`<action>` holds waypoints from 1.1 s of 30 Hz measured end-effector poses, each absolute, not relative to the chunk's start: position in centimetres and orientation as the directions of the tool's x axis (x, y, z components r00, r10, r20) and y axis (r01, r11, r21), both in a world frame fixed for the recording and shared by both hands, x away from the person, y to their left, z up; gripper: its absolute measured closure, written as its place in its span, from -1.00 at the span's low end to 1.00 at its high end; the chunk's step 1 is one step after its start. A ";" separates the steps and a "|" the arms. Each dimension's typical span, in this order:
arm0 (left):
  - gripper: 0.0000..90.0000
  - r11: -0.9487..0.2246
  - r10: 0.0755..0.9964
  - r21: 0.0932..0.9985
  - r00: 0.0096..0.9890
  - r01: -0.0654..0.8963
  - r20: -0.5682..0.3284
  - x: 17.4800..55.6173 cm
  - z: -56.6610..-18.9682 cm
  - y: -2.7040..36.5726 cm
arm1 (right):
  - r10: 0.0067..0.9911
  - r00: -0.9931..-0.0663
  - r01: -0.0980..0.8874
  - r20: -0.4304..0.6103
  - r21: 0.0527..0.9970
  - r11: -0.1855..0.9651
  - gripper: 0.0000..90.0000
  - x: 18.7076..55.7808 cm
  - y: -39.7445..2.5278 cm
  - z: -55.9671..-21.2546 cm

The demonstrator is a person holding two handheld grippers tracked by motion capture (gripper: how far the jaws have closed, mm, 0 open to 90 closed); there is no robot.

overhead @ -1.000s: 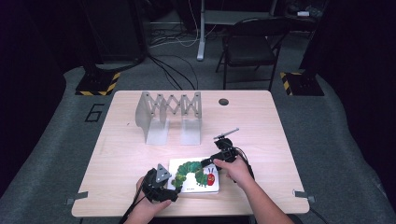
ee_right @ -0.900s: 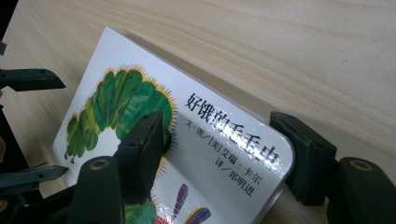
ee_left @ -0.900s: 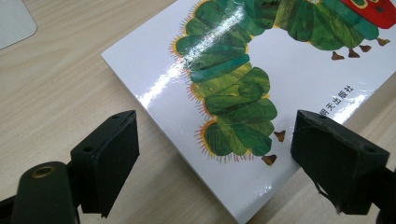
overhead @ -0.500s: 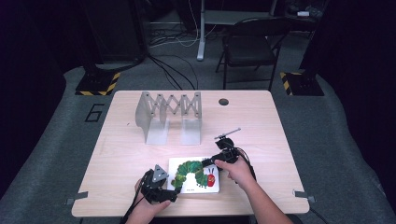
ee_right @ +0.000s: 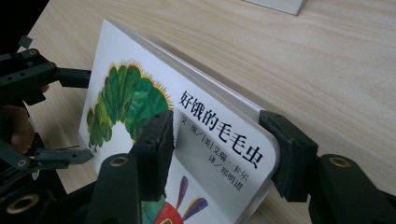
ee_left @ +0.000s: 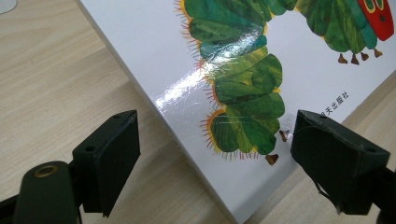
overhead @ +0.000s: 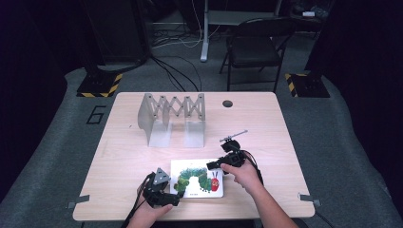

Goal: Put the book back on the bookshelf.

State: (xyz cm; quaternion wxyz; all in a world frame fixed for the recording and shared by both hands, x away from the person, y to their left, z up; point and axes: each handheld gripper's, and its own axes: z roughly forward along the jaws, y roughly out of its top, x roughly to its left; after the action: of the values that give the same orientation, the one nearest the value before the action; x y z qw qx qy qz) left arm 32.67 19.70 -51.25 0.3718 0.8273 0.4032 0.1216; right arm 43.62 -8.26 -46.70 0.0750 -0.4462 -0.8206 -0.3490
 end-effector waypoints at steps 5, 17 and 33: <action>-0.62 -0.399 0.742 0.696 0.656 0.597 -0.137 33.2 -51.2 19.7 | 0.673 -0.604 0.773 0.427 0.518 0.365 0.12 43.5 -8.4 -46.3; -0.55 -0.383 0.741 0.692 0.651 0.612 -0.165 33.4 -51.0 19.7 | 0.667 -0.605 0.774 0.436 0.519 0.363 0.12 43.4 -8.4 -46.2; -0.35 -0.341 0.768 0.705 0.616 0.622 -0.173 33.5 -50.4 20.1 | 0.667 -0.613 0.759 0.423 0.551 0.348 0.15 43.3 -8.3 -45.8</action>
State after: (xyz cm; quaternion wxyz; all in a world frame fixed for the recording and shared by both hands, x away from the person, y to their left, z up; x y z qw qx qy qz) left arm 33.46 20.11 -50.40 0.3833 0.8132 0.4275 0.0954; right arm 43.28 -8.26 -45.76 0.0621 -0.4355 -0.8186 -0.3694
